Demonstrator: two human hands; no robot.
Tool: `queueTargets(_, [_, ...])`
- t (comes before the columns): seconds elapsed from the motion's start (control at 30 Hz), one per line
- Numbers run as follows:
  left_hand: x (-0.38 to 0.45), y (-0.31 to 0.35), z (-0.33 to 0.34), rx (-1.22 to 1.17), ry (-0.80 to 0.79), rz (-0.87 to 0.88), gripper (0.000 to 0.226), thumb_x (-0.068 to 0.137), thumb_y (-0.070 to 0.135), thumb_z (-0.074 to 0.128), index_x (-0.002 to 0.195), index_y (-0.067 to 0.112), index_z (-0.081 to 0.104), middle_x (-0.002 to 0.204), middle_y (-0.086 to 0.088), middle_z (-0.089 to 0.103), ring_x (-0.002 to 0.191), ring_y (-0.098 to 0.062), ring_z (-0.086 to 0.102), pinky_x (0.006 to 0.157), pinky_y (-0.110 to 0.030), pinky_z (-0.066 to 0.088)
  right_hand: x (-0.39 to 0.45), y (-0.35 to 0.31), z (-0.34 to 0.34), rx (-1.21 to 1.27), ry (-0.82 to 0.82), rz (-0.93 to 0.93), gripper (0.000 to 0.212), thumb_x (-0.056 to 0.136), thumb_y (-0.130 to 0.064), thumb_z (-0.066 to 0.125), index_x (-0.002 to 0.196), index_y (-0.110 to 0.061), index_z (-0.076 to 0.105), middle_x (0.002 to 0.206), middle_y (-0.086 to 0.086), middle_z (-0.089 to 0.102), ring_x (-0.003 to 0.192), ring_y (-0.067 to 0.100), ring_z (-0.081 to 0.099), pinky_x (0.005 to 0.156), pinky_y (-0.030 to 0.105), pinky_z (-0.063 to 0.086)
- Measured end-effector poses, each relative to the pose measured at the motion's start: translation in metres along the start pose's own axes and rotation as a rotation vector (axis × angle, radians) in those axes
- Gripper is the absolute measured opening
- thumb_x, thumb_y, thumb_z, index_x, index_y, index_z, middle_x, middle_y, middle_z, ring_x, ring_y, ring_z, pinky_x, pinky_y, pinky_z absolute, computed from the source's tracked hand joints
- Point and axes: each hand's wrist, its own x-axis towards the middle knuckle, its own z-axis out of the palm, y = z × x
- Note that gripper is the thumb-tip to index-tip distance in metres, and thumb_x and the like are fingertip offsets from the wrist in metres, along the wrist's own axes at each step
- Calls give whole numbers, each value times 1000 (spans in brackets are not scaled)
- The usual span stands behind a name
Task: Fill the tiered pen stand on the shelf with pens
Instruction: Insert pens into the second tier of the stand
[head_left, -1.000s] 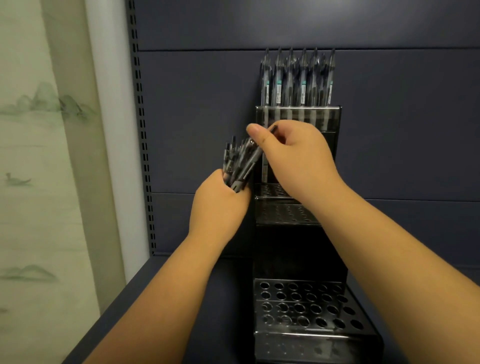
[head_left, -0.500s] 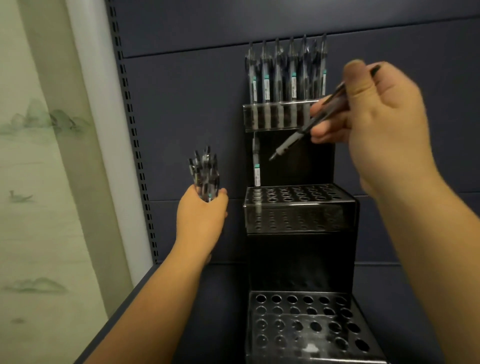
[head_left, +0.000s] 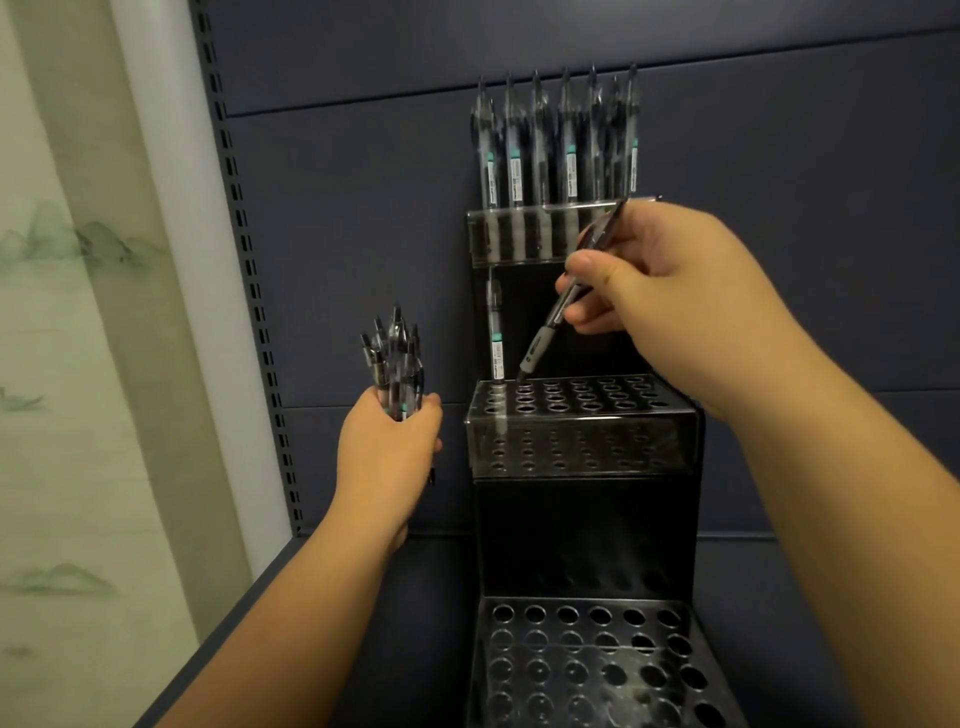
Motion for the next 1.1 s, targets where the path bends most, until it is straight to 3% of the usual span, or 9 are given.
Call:
queueTargets(0.23, [-1,-1,1,-15,-13,0,12,93,26,66,98,15,63,85,-1,69,71,-12,64,58,-26,48,2,4,2,-114,65,-48,11,102,-23,59,103,-16,66,89,0,74,70,11,72,71,35,64])
queueTargets(0.5, [-3,-1,2,13,-27,0,13,93,27,66,101,17,63,89,-2,69,66,-10,60,55,-26,42,-1,4,8,-163,65,11,17,96,-35,68,110,-26,70,82,-8,75,61,9,71,71,38,62])
queueTargets(0.57, [-3,-1,2,10,-26,-7,13,93,28,66,101,17,63,87,-4,68,63,-11,57,53,-26,41,1,2,9,-204,87,13,32,93,-39,70,122,-27,64,82,-7,75,59,6,70,71,33,60])
queueTargets(0.67, [-4,0,2,20,-30,-7,12,92,28,66,98,18,62,81,-4,66,59,-11,54,51,-27,39,2,0,12,-249,113,13,30,92,-42,71,115,-28,58,80,-7,74,59,5,69,71,26,57])
queueTargets(0.8, [-6,-1,4,41,-52,2,11,92,22,65,88,17,57,67,1,56,43,-2,44,42,-21,37,2,-4,21,-320,127,-12,36,95,-43,67,127,-29,61,98,-10,73,78,6,69,82,33,58])
queueTargets(0.9, [-5,-3,3,44,-59,9,10,92,21,66,88,16,58,70,1,60,48,-2,50,47,-22,40,1,-8,28,-366,94,-28,43,99,-39,62,140,-26,58,123,-6,69,97,16,71,92,39,57])
queueTargets(1.0, [-3,-2,2,-7,-40,-9,9,91,22,68,91,16,61,73,0,64,62,-11,57,56,-29,45,2,-6,32,-446,35,-35,44,101,-38,58,144,-28,54,126,-5,68,107,17,67,95,37,55])
queueTargets(1.1, [-2,-4,2,-24,-34,-13,11,90,23,68,87,18,59,71,1,63,62,-13,55,56,-30,44,2,-3,36,-508,-9,-1,44,101,-40,58,144,-28,54,121,-3,69,111,17,65,92,37,54])
